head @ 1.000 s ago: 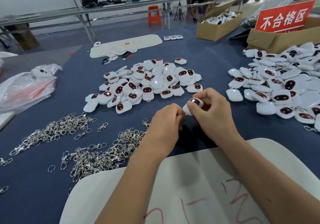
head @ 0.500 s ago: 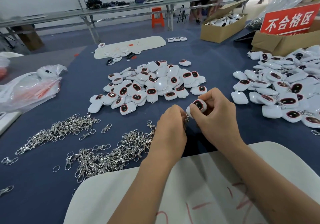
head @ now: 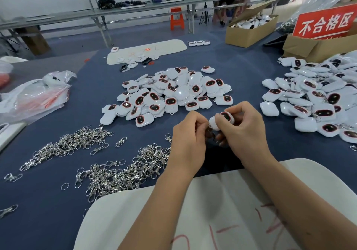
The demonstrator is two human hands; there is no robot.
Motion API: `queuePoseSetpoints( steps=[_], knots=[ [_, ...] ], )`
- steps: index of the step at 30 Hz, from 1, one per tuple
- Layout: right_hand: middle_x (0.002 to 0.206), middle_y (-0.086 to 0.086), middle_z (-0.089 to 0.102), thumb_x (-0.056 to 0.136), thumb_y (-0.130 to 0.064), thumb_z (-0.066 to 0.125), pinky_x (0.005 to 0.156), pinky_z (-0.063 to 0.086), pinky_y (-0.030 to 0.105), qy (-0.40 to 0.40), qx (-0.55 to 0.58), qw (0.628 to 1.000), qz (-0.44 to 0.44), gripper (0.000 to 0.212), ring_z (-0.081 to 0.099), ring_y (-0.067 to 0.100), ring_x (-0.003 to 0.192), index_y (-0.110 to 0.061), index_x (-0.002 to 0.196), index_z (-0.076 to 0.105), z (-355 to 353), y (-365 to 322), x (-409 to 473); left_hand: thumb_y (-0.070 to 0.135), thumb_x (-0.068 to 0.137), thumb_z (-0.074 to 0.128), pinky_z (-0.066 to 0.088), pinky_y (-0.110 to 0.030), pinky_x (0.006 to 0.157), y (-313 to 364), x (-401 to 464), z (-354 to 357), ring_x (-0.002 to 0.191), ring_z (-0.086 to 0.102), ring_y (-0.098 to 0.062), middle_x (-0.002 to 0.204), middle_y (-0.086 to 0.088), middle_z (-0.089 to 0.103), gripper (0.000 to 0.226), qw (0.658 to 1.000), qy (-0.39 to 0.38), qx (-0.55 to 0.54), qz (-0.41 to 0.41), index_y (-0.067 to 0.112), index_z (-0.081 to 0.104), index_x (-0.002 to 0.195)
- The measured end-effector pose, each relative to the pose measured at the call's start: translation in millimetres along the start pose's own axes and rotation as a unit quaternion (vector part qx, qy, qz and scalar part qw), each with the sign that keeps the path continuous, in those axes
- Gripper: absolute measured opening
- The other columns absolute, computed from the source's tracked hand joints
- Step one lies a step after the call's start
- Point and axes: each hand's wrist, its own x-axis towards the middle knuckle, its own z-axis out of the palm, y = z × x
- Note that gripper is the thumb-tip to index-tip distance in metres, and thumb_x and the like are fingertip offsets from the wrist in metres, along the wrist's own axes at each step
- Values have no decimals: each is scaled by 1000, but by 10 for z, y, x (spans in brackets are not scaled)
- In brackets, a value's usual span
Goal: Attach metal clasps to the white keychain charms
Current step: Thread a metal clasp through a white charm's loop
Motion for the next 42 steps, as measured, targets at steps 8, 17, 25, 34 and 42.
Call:
queuePoseSetpoints(
  steps=[8,17,25,34,42],
  knots=[
    [69,9,73,94,-14,75,45,53,27,0,101,994,41,21,68,19,51,-5,101,58,-30,13,51,1,93,68,56,-20,81,-46,81,-44,85,74,-9,87,1,79,13,987,8,-136,-81,12,66,100],
    [72,15,74,95,-14,76,46,55,30,-27,121,992,36,23,69,23,52,-5,100,55,-32,1,38,2,85,77,52,-18,71,-53,81,-52,68,68,-9,66,2,71,18,978,18,-185,-94,18,73,80],
    [69,9,74,89,-15,77,44,54,30,-13,50,998,40,26,69,25,48,-5,95,54,-15,18,25,1,90,66,54,-33,70,8,35,-51,73,65,-16,74,4,70,19,999,39,27,16,16,72,80],
    [67,11,72,89,-13,76,43,53,30,17,70,997,28,26,68,25,47,-5,93,52,-13,14,16,0,91,61,48,-30,71,61,-13,2,77,63,-18,77,5,69,18,992,47,94,71,15,69,85],
    [73,12,75,96,-13,74,49,54,26,-25,186,981,53,23,69,21,55,-5,101,54,-22,18,61,3,92,71,54,-20,75,3,71,36,79,70,-9,86,-3,78,6,971,51,-215,-91,9,74,93]
  ],
)
